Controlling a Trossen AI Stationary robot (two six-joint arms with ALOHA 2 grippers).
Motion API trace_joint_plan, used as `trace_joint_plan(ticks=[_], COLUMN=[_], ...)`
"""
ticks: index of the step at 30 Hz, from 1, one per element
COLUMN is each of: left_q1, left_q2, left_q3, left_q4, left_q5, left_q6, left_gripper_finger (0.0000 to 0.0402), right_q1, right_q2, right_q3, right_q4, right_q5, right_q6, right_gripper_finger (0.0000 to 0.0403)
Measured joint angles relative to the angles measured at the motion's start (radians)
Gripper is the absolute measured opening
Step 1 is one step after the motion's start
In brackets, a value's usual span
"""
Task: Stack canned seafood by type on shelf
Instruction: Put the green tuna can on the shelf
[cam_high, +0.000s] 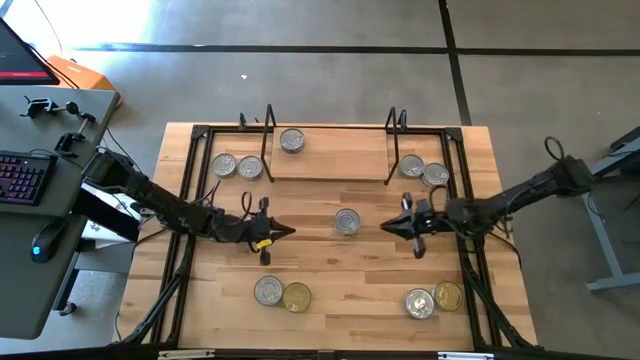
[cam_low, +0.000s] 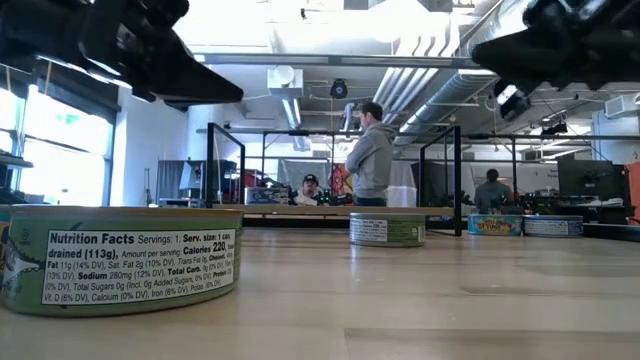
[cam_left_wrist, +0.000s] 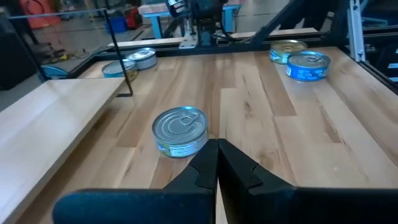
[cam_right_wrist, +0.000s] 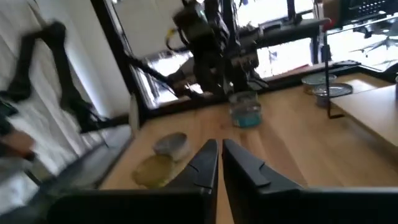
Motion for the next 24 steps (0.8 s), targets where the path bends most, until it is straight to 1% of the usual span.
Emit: trace_joint_plan(ticks=[3,7,11,15,18,22,24], left_q1=[-0.033,-0.075,-0.109,-0.141,-0.163,-0.178,-0.178], left_q2=[0.0,0.0,0.0,0.0,0.0,0.0,0.003], left_q3=[0.0,0.0,0.005,0.043,0.076,0.107,0.109], left_q4=[0.0,-0.002,-0.011,-0.088,-0.159,-0.204,-0.206], left_q5=[-0.05,-0.084,-0.143,-0.173,-0.174,-0.177,-0.177], left_q6=[-0.009,-0.009,-0.013,-0.05,-0.063,-0.088,-0.104], left_gripper_finger=[0.0,0.0,0.0,0.0,0.0,0.0,0.0], right_q1=[-0.011,-0.015,0.005,0.027,0.028,0.016,0.004], right_q2=[0.102,0.24,0.408,0.563,0.649,0.7,0.71], right_q3=[0.107,0.26,0.385,0.484,0.548,0.622,0.644], right_q4=[-0.104,-0.255,-0.294,-0.328,-0.402,-0.645,-0.771], right_q5=[-0.037,-0.059,-0.08,-0.084,-0.025,0.108,0.154], right_q6=[-0.076,-0.17,-0.233,-0.262,-0.237,-0.228,-0.209], right_gripper_finger=[0.0038,0.0091,0.0142,0.0169,0.0172,0.0172,0.0172])
